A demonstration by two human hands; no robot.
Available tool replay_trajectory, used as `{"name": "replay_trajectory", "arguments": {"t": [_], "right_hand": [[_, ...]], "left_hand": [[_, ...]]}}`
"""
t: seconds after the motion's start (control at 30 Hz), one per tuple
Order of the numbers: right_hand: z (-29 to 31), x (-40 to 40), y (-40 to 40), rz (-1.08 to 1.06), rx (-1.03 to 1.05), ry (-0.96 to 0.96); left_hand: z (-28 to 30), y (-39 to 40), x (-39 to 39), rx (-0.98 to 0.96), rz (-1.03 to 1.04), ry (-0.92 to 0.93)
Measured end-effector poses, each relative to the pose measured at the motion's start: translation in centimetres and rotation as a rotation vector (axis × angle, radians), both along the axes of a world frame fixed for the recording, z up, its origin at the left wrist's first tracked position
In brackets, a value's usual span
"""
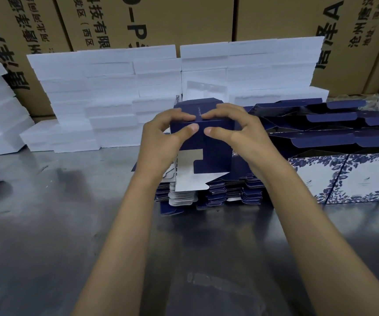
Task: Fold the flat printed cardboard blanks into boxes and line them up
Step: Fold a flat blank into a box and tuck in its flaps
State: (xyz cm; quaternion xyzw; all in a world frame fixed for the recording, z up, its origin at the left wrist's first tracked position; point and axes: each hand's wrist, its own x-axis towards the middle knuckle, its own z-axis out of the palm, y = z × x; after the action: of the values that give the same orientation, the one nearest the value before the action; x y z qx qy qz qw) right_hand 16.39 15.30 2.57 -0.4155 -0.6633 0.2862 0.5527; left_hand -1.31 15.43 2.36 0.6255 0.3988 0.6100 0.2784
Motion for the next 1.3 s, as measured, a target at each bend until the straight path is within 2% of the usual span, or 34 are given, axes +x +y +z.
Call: {"name": "replay_trajectory", "arguments": {"t": [0.13,0.23,0.43,0.6,1.0,1.17,1.3], "right_hand": [[-0.2,-1.1,-0.2,-0.052,0.019,0.073],[-0.4,-1.4,-0.1,-0.084,0.060,0.079],[-0.2,-0.2,0.0,-0.020,0.039,0.012],[-0.3,0.4,-0.2,-0.015,0.058,0.037],[-0.7,1.9,0.6,0.062,-0.042,0.133],[-1.3,3.7,1.6,0.086,-0.215,0.257],[-1.3,3.5,2.0,0.180,-0.277,0.142]], "left_hand": [[-0.1,-0.1,0.3,-0.014,0.034,0.000],[0.1,-0.2,-0.2,-0.077,-0.032,-0.025],[0.2,-0.3,-0.6,-0.086,-0.038,-0.029],[0.1,-0.5,-1.3,-0.137,-0.099,-0.072],[0.7,-0.9,-0.9,-0.193,-0.011,-0.127],[1.0,-0.9,-2.4,-0.217,0.106,-0.412],[0.5,-0.7,-2.3,-0.232,0.136,-0.469]]}}
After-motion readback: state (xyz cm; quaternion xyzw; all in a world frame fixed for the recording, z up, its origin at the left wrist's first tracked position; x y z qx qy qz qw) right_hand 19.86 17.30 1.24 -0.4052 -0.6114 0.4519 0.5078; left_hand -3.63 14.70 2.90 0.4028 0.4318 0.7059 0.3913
